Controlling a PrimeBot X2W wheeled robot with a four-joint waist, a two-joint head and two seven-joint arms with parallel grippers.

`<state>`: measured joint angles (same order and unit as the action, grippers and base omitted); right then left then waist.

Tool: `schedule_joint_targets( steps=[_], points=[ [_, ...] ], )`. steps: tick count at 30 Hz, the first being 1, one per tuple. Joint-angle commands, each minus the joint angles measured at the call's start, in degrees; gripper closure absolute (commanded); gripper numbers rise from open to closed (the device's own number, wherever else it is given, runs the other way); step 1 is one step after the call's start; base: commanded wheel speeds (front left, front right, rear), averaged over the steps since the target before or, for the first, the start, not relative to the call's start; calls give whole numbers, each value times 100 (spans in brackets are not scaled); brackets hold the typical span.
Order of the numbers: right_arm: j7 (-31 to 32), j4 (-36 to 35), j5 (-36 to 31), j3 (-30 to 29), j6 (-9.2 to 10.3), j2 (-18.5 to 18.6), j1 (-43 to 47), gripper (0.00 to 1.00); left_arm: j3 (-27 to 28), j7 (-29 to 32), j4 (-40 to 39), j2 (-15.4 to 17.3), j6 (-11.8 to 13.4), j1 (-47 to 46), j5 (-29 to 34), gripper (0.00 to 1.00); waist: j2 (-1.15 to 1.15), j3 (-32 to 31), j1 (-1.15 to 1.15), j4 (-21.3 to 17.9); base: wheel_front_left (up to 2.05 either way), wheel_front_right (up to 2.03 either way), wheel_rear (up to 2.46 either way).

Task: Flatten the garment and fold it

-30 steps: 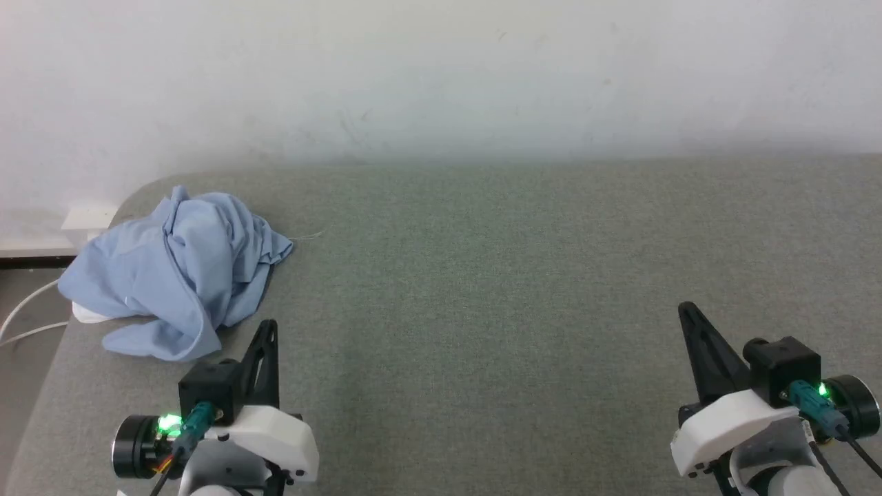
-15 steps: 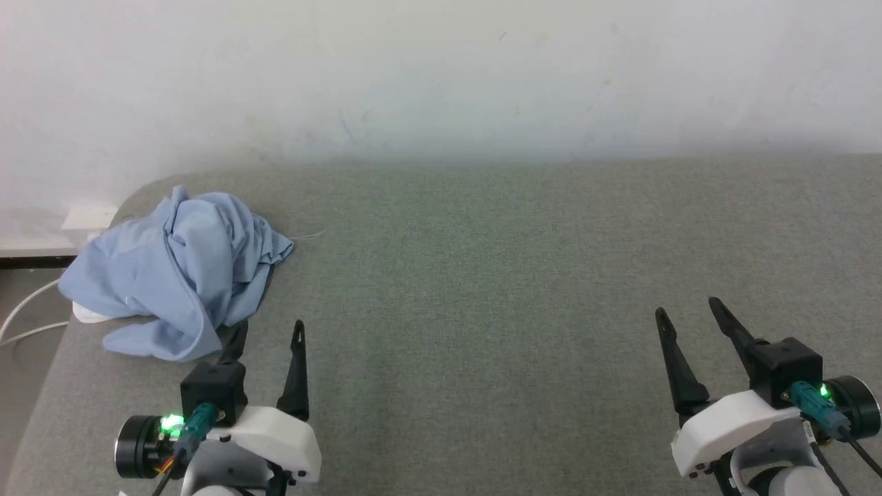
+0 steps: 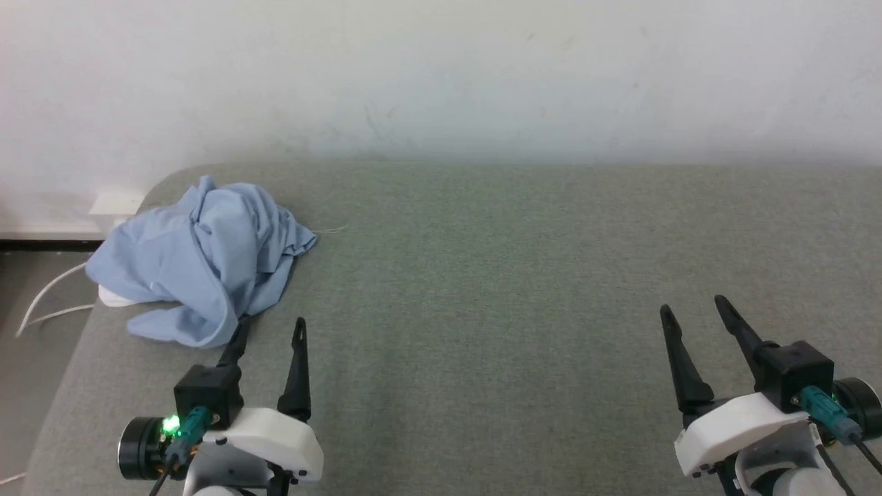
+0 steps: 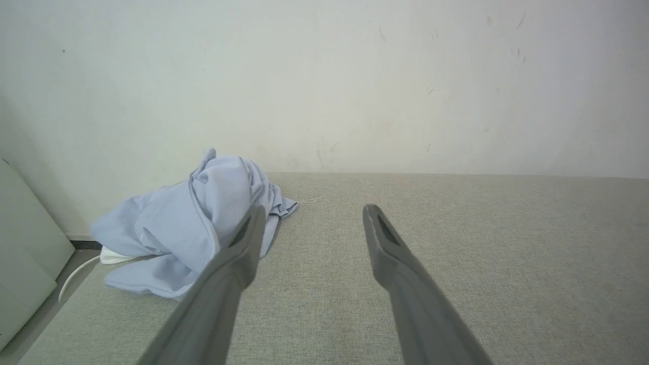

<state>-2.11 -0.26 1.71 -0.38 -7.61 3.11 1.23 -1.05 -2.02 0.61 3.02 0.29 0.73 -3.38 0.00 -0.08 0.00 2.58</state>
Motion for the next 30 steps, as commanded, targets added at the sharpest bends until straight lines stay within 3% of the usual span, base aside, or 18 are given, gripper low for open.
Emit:
schedule_joint_targets(
  steps=[1, 17, 30],
  points=[
    [-49, -34, 45, -16, 2, -6, 45, 0, -8, -56, 8, -1, 39, -49, -63, 0, 0, 3, 0, 107, 0, 0, 0],
    [-163, -186, 81, 25, 4, -9, 51, 0, 92, -247, 35, -3, 80, -11, -362, 0, 0, 62, 0, 928, 0, 0, 0],
    [-193, -443, 39, 104, 5, -11, 108, 0, 35, -403, 53, -5, 160, 65, -605, 0, 0, 66, 0, 1352, -13, -13, -13]
  ],
)
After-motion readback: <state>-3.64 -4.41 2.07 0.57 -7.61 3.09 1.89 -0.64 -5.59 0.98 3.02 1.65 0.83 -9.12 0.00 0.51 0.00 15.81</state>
